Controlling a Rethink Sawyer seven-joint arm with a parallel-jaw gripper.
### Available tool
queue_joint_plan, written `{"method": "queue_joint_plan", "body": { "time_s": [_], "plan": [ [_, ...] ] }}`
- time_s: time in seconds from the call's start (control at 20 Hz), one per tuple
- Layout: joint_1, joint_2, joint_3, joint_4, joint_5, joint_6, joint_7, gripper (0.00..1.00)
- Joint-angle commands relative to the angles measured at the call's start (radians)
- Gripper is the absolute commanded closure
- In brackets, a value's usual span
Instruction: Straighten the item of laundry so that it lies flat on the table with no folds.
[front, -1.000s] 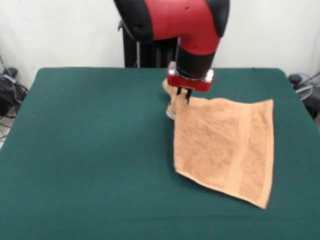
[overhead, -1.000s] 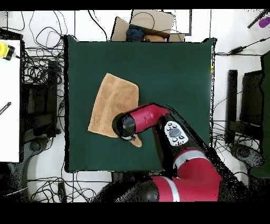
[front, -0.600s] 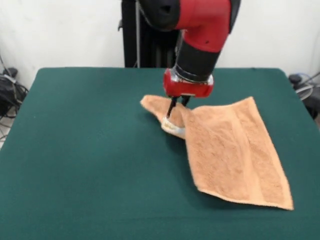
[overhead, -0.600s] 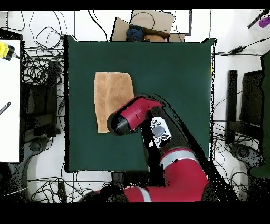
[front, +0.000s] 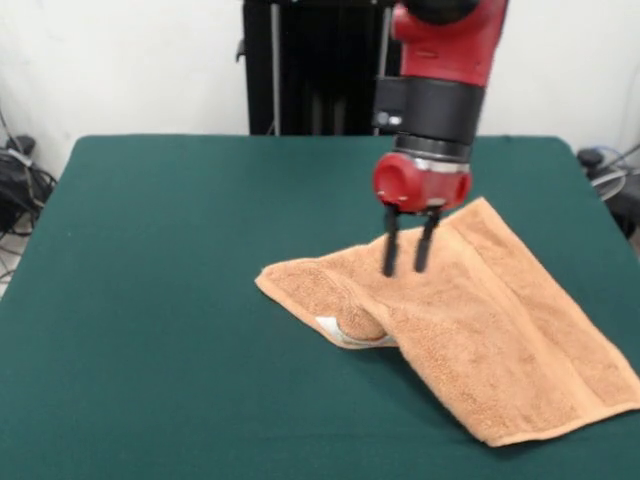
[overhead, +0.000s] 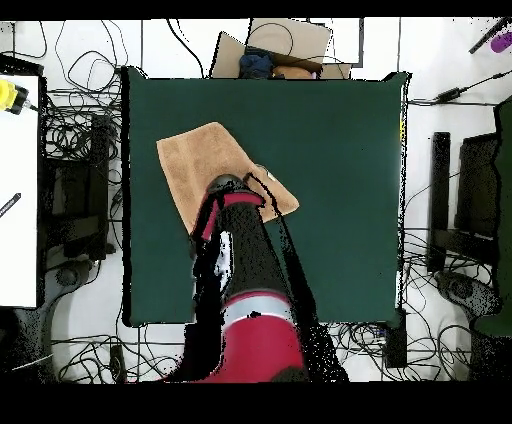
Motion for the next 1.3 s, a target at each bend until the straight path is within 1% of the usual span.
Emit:
{"method": "queue_joint_plan", "body": {
  "time_s": [0.05, 0.1, 0.2, 0.3, 0.45, 0.55, 0.6, 0.7, 0.75, 0.85, 0.9, 0.95, 1.0, 1.1, 1.2, 1.25, 1.3],
  "plan": [
    [0.300, 0.258, -0.633, -0.132, 0.447, -0.626, 0.095, 0.00],
    [0.304, 0.290, -0.660, -0.097, 0.536, -0.679, 0.048, 0.00],
    [0.251, 0.248, -0.571, -0.081, 0.479, -0.602, 0.066, 0.00],
    [0.170, 0.188, -0.449, -0.056, 0.422, -0.532, 0.063, 0.00],
    [0.059, 0.126, -0.293, -0.018, 0.376, -0.423, 0.088, 0.00],
    [-0.042, 0.078, -0.149, -0.011, 0.380, -0.297, 0.059, 0.00],
    [-0.121, 0.056, -0.030, -0.014, 0.388, -0.204, -0.005, 0.00],
    [-0.191, 0.080, 0.080, -0.073, 0.444, -0.095, -0.097, 0.00],
    [-0.191, 0.112, 0.082, -0.117, 0.492, -0.053, -0.102, 0.00],
    [-0.195, 0.214, 0.083, -0.226, 0.656, 0.192, -0.094, 0.00],
    [-0.210, 0.274, 0.107, -0.294, 0.729, 0.349, -0.097, 0.00],
    [-0.222, 0.322, 0.127, -0.355, 0.773, 0.456, -0.105, 0.00],
    [-0.227, 0.358, 0.141, -0.408, 0.804, 0.536, -0.119, 0.00],
    [-0.226, 0.389, 0.147, -0.463, 0.836, 0.618, -0.126, 0.00],
    [-0.233, 0.407, 0.157, -0.481, 0.845, 0.623, -0.129, 0.00],
    [-0.240, 0.416, 0.166, -0.479, 0.841, 0.602, -0.128, 0.00],
    [-0.251, 0.425, 0.177, -0.466, 0.827, 0.545, -0.136, 0.00]
  ]
}}
